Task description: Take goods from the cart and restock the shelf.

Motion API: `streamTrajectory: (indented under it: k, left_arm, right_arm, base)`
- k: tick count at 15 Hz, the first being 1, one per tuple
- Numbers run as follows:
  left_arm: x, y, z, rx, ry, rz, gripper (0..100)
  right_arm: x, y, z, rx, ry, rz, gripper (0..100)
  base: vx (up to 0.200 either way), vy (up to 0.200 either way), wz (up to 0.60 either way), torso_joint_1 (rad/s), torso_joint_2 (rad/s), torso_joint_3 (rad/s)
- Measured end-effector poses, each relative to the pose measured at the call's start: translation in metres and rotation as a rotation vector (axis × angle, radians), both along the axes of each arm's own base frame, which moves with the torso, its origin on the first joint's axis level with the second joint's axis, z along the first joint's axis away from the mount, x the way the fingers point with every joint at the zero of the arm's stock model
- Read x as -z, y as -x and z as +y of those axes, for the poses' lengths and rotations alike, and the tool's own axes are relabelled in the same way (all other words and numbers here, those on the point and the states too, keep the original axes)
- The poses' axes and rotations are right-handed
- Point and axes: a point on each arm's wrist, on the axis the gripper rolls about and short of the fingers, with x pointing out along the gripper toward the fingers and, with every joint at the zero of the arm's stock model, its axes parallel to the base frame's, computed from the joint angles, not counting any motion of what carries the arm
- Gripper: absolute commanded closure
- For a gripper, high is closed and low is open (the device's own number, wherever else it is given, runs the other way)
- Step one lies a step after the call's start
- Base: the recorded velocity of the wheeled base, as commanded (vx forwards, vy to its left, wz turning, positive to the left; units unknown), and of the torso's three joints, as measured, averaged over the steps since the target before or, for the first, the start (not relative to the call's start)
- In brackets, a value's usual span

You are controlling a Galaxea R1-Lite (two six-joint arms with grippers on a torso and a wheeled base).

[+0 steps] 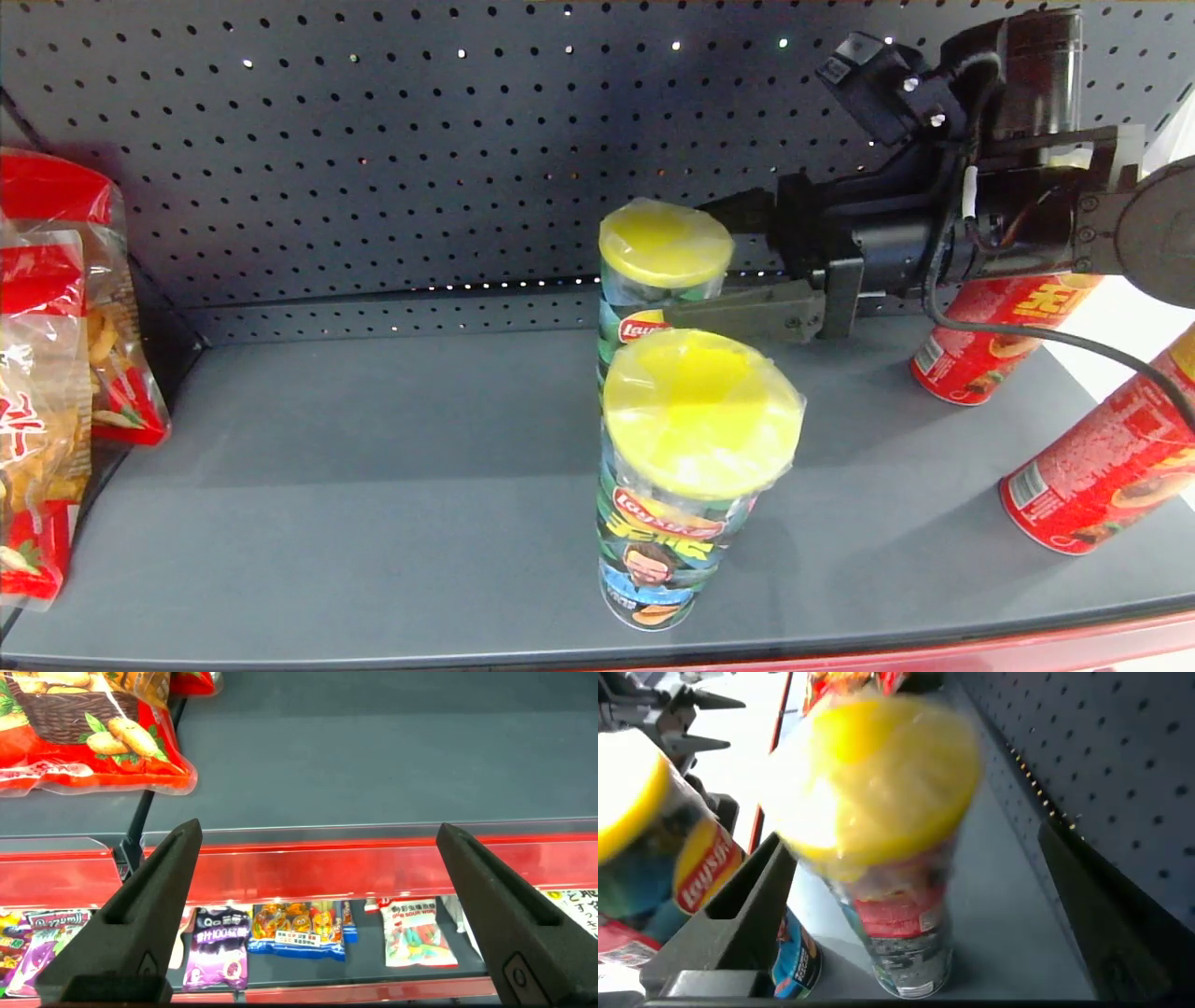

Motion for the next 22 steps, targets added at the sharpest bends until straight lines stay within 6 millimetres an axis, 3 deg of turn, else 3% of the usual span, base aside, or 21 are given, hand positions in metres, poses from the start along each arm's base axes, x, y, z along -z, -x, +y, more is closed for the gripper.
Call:
streamTrajectory:
  k: [13,22]
  left_arm:
    - [0.0,0.0,0.0,0.0,0.0,0.0,0]
    - [0.0,0.0,0.0,0.0,0.0,0.0,0]
  right_arm:
    - [-0.027,0.009,-0.007,0.011,-0.049,-0.043,0]
    - [-0.045,0.018,-0.018,0.121,-0.054,-0.006,0]
  base:
    - [0.0,0.0,0.0,0.0,0.0,0.0]
    - [0.0,0.0,0.0,0.0,0.0,0.0]
